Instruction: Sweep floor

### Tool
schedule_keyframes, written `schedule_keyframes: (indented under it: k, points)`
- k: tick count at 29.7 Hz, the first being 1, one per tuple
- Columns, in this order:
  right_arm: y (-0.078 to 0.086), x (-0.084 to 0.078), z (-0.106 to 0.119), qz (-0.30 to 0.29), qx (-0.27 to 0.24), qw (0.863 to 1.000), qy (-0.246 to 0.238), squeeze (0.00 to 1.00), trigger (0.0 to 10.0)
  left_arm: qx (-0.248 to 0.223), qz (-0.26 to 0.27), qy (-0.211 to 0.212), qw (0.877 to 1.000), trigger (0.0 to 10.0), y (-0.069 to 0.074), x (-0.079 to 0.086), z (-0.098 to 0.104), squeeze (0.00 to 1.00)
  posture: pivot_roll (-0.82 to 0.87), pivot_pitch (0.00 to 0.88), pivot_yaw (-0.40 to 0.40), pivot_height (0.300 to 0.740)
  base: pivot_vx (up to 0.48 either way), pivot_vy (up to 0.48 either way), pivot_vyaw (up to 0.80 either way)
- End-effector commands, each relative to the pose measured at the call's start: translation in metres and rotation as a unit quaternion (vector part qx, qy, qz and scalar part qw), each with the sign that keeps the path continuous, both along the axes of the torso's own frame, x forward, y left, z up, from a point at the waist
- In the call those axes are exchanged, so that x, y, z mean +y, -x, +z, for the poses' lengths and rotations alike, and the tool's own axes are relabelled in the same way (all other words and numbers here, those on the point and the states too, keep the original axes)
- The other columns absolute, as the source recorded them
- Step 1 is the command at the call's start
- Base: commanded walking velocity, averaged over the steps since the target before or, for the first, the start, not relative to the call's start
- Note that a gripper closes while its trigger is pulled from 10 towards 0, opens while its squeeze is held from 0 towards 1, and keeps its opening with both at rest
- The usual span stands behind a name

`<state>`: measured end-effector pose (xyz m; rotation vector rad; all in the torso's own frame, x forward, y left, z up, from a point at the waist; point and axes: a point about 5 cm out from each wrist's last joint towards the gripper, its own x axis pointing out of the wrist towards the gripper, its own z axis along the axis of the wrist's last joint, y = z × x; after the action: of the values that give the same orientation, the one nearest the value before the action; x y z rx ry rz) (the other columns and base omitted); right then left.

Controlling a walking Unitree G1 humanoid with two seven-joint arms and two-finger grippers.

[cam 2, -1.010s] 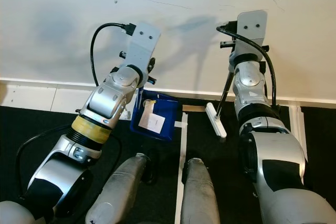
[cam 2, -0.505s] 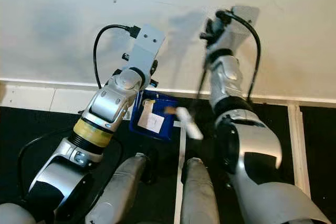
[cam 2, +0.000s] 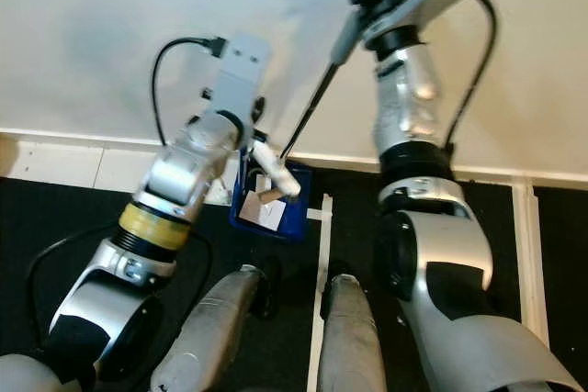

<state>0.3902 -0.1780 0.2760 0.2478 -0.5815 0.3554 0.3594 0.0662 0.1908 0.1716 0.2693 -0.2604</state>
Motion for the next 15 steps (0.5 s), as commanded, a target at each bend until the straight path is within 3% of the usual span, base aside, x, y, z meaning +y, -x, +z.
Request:
schedule_keyframes:
  k: [1,2,3,5,6,7,15]
  points:
    - [0.01,-0.003,0.018,0.015,-0.048,0.999,-0.005,0.0,10.0,0.048,0.024,0.025,0.998,10.0,-0.001,0.02,-0.016,0.0,0.07,0.307,0.091,0.74,0.0,0.0,0.0]
    - [0.01,-0.003,0.018,0.015,-0.048,0.999,-0.005,0.0,10.0,0.048,0.024,0.025,0.998,10.0,-0.001,0.02,-0.016,0.0,0.07,0.307,0.091,0.74,0.0,0.0,0.0]
    - [0.016,-0.006,0.022,0.025,-0.055,0.998,-0.004,0.0,10.0,0.049,0.045,0.034,0.997,10.0,-0.004,0.037,-0.017,0.0,0.06,0.299,0.081,0.74,0.0,0.0,0.0]
    - [0.022,-0.008,0.026,0.032,-0.061,0.998,-0.006,0.0,10.0,0.055,0.062,0.041,0.996,10.0,-0.005,0.052,-0.019,0.0,0.05,0.29,0.072,0.74,0.0,0.0,0.0]
    - [0.022,-0.008,0.026,0.032,-0.061,0.998,-0.006,0.0,10.0,0.055,0.062,0.041,0.996,10.0,-0.005,0.052,-0.019,0.0,0.05,0.29,0.072,0.74,0.0,0.0,0.0]
    - [0.026,-0.011,0.03,0.036,-0.064,0.997,-0.011,0.0,10.0,0.059,0.077,0.051,0.994,10.0,-0.005,0.066,-0.023,0.0,0.04,0.282,0.065,0.74,0.0,0.0,0.0]
    - [0.033,-0.023,0.03,0.023,-0.051,0.998,-0.012,0.0,10.0,0.049,0.075,0.065,0.994,10.0,0.003,0.099,-0.023,0.0,0.02,0.244,0.043,0.74,0.0,0.0,0.0]
